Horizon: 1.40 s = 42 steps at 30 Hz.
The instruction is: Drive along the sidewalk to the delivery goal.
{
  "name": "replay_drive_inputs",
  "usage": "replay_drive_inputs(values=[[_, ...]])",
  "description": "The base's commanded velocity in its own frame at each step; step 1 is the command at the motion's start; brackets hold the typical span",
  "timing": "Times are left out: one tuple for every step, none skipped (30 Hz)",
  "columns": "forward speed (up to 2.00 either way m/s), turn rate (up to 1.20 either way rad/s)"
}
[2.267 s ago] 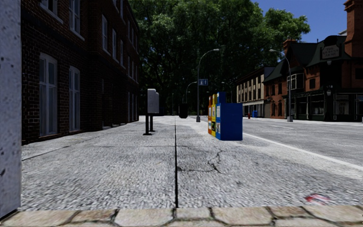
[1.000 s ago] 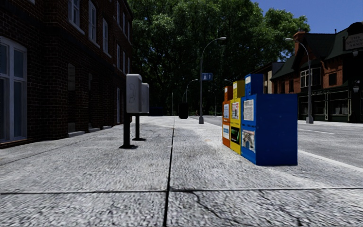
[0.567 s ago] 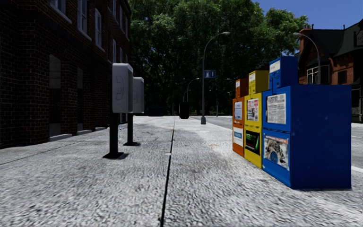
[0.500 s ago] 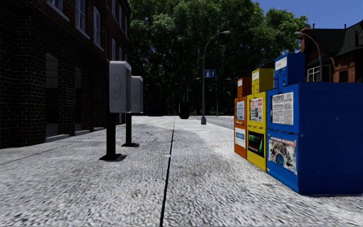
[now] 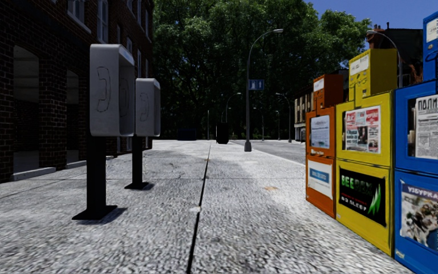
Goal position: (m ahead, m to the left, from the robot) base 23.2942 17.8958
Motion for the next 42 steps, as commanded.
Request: replay_drive_inputs(values=[[2.0,0.0],[2.0,0.0],[2.0,0.0],[2.0,0.0],[2.0,0.0],[2.0,0.0],[2.0,0.0],[2.0,0.0],[2.0,0.0],[2.0,0.0],[2.0,0.0],[2.0,0.0],[2.0,0.0],[2.0,0.0],[2.0,0.0],[2.0,0.0],[2.0,0.0],[2.0,0.03],[2.0,0.06],[2.0,0.06],[2.0,0.1],[2.0,0.13],[2.0,0.15],[2.0,0.15],[2.0,0.18],[2.0,0.18],[2.0,0.18],[2.0,0.18],[2.0,0.18],[2.0,0.18],[2.0,0.18],[2.0,0.18],[2.0,0.18],[2.0,0.18],[2.0,0.18],[2.0,0.19],[2.0,0.19],[2.0,0.19],[2.0,0.2],[2.0,0.2],[2.0,0.2],[2.0,0.2]])
